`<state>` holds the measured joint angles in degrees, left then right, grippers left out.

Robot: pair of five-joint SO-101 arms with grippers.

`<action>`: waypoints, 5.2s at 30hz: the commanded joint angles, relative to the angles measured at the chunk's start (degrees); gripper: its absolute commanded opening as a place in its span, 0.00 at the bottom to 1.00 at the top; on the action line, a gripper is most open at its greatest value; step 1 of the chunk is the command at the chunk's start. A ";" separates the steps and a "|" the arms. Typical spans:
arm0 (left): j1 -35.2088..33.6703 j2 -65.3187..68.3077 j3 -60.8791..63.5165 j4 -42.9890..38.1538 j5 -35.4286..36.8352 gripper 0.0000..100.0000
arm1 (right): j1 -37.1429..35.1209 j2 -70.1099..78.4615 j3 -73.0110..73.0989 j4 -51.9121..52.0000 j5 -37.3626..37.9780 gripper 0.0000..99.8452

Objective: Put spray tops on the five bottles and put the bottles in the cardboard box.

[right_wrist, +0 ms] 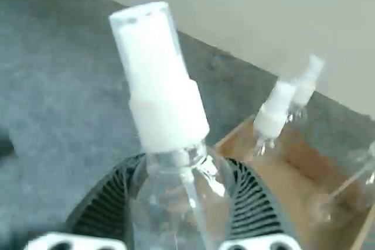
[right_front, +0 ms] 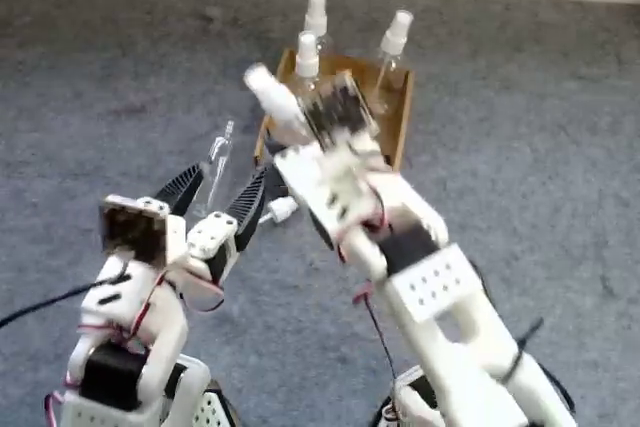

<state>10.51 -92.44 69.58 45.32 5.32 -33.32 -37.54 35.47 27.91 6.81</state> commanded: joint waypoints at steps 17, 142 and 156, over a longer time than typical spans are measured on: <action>-1.54 18.15 -3.47 -8.18 -1.76 0.31 | -2.95 18.24 -34.86 26.07 -8.35 0.00; -2.68 17.98 -0.22 -10.11 -1.76 0.31 | 21.93 48.48 -34.07 -0.31 -6.07 0.01; -2.68 17.98 -0.22 -10.11 -1.76 0.31 | 21.58 48.66 -34.51 7.34 -3.60 0.01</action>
<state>7.78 -74.33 69.67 36.53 3.82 -12.04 12.04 4.62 33.19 2.59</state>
